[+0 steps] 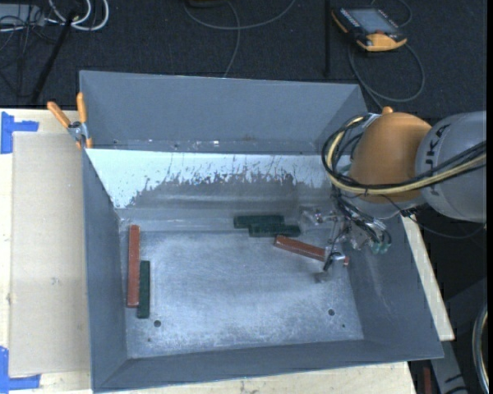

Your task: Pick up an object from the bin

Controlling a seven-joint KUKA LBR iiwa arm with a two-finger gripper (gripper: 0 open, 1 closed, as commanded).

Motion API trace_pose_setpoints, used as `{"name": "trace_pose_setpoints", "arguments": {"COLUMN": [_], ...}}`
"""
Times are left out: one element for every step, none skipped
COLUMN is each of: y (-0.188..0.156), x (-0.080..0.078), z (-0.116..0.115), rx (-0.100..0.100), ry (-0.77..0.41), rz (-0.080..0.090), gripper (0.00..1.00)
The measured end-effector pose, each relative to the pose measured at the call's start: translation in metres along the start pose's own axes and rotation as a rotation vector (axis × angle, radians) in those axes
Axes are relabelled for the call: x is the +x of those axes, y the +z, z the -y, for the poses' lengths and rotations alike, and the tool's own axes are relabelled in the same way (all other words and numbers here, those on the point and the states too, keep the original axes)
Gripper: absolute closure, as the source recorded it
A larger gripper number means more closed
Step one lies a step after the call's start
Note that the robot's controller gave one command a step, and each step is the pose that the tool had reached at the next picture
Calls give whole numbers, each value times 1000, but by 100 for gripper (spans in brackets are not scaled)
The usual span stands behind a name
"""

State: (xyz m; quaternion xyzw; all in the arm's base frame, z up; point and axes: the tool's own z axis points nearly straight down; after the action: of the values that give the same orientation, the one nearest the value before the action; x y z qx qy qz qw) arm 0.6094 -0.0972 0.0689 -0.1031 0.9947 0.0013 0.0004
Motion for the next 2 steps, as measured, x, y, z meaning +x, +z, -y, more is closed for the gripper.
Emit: {"name": "trace_pose_setpoints", "arguments": {"y": [-1, -3], "x": [-1, -3], "z": [0, 0], "rx": [2, 4], "ry": [0, -1], "rz": [1, 6], "gripper": [0, 100]}}
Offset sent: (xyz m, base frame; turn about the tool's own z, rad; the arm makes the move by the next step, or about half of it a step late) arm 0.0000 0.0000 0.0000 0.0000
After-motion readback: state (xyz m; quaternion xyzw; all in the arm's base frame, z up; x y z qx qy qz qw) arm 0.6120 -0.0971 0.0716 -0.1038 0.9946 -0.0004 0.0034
